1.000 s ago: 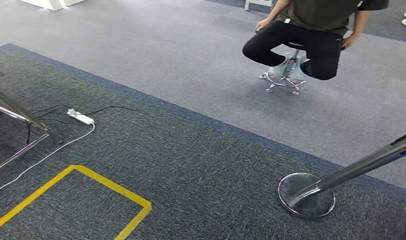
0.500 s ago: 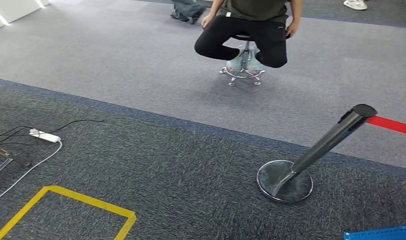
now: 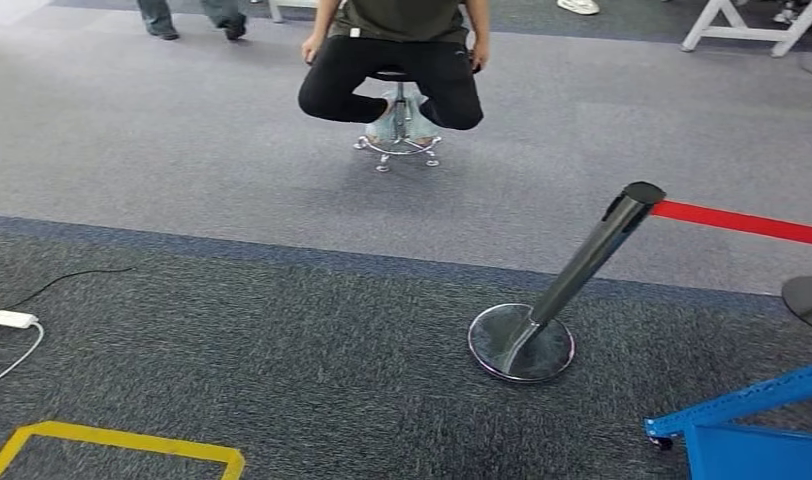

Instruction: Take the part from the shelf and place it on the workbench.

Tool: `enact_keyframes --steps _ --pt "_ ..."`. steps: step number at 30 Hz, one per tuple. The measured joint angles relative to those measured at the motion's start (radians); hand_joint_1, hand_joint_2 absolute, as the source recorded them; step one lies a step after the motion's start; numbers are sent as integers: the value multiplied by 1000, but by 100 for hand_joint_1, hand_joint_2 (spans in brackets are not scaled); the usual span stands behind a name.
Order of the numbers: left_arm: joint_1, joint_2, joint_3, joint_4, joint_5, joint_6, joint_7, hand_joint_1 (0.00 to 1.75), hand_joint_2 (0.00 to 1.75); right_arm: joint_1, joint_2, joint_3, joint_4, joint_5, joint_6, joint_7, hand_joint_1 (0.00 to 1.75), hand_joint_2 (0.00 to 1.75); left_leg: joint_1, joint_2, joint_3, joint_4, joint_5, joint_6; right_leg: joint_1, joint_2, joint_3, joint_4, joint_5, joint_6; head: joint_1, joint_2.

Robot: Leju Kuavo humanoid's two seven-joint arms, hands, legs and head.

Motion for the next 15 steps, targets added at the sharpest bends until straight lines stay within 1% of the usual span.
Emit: enact_keyframes --steps 1,2,3,4,5,6,7,8,9,10,11,12,13,14,15 --pt "0 1 0 0 3 2 4 0 0 2 0 0 0 2 4 2 0 0 0 15 1 0 -2 -1 -1 -3 0 4 8 2 0 0" --pt "-2 2 1 0 7 5 5 0 0 3 0 0 0 4 6 5 0 0 0 30 4 0 -4 -3 -1 -8 25 -38 34 2 0 0" --pt "-3 2 1 0 10 8 5 0 0 4 0 0 0 6 8 9 0 0 0 43 8 1 -7 -6 -1 -23 67 -110 69 3 0 0" --pt "-4 3 1 0 15 13 4 0 0 3 0 0 0 8 8 13 0 0 -2 54 13 1 -11 -11 -1 -47 109 -184 97 2 1 0" --pt "-4 3 2 0 19 16 3 0 0 1 0 0 0 10 7 17 0 0 -4 64 17 3 -16 -17 0 -66 142 -240 116 -2 -1 0" --pt "-4 3 3 0 22 17 2 0 0 0 1 0 0 12 6 19 0 0 -7 72 21 3 -20 -22 1 -78 160 -270 124 -8 -3 0" --pt "-5 4 5 0 25 16 1 0 0 -1 1 0 0 13 3 20 0 0 -9 81 25 3 -23 -28 3 -77 162 -277 125 -16 -4 0" --pt "-7 4 6 0 27 15 1 0 0 -1 1 1 0 14 0 19 0 0 -8 91 28 2 -24 -33 4 -64 160 -278 126 -25 -6 0" --pt "-9 3 7 0 29 14 3 0 0 0 1 1 0 14 -3 17 0 0 -5 91 31 2 -27 -39 5 -52 158 -279 127 -33 -6 0" --pt "-10 3 8 0 30 15 7 0 0 0 1 0 0 14 -6 15 0 0 -3 75 29 12 -37 -45 4 -40 157 -281 130 -40 -7 0" --pt "-11 2 9 0 31 15 12 0 0 0 1 0 0 16 -10 13 0 0 -1 49 17 40 -58 -50 2 -28 157 -282 132 -47 -8 0" --pt "-10 2 12 0 32 16 18 0 0 -2 1 0 0 17 -13 13 0 0 1 17 -6 90 -89 -54 1 -17 156 -284 135 -52 -11 0" --pt "-9 2 15 0 32 17 23 0 0 -3 1 0 0 18 -15 14 0 0 1 -9 -41 162 -126 -54 1 -4 155 -284 136 -55 -12 0" --pt "-7 2 19 0 33 18 26 0 0 -4 1 0 0 19 -16 15 0 0 1 -19 -79 236 -156 -54 2 11 153 -284 137 -57 -13 0" --pt "-5 2 22 0 33 18 29 0 0 -4 1 0 0 20 -17 16 0 0 1 -23 -110 291 -170 -52 2 27 152 -284 137 -59 -13 0"
